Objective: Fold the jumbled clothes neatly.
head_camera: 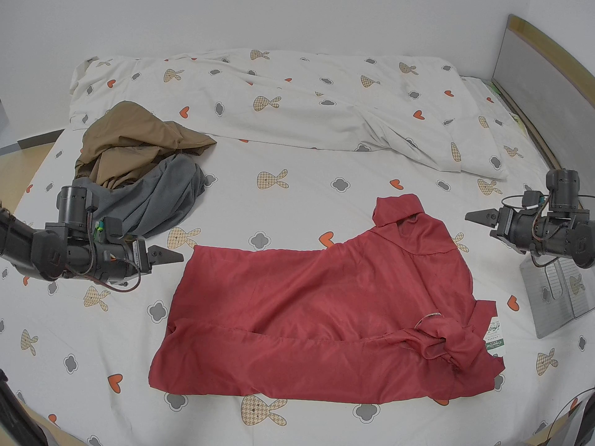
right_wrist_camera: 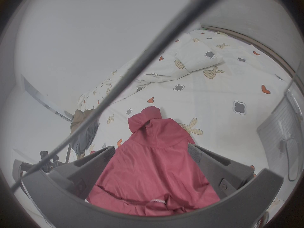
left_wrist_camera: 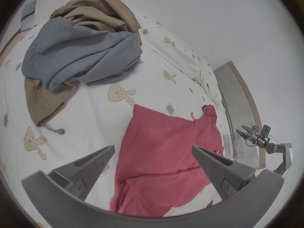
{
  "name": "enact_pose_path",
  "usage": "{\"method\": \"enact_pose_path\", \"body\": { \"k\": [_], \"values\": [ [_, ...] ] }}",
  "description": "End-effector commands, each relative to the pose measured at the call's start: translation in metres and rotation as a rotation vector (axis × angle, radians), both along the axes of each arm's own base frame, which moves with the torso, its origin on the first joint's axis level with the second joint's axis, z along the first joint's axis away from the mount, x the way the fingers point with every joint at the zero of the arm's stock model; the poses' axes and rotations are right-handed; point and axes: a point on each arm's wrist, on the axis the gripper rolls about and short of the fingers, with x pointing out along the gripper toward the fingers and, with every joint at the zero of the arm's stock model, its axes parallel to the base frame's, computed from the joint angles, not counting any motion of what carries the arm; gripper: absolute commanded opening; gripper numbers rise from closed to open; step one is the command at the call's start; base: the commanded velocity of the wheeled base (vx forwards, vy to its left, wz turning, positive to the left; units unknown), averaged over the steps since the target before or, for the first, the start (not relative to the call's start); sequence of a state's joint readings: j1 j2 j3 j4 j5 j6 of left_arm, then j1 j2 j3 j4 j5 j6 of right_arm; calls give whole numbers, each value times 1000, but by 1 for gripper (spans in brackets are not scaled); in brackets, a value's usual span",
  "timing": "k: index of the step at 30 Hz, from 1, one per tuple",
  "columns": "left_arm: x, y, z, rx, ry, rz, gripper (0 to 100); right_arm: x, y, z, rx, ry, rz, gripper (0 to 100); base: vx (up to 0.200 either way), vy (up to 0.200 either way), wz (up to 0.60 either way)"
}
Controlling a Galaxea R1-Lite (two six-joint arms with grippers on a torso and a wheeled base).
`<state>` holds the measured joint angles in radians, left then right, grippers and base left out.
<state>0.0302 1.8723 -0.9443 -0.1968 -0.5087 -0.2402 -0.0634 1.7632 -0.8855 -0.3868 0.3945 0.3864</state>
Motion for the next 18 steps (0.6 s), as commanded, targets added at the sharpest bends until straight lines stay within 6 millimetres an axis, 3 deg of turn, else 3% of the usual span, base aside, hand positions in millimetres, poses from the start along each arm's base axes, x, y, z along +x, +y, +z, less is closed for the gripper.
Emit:
{"method": "enact_pose_path", "body": {
  "k": [1,8,13,18],
  "values": [
    [31,-6,-22,-6,38,-20,100,29,14,-13,17,32,11,100,0,0,0],
    [50,-4,-37,-83,-27,-254,100,18,16,-11,15,38,21,100,0,0,0],
    [65,2,-57,-37,-61,-307,100,10,17,-9,15,35,22,100,0,0,0],
    [74,9,-64,15,-109,-340,100,1,17,-5,15,29,22,100,0,0,0]
  ]
}}
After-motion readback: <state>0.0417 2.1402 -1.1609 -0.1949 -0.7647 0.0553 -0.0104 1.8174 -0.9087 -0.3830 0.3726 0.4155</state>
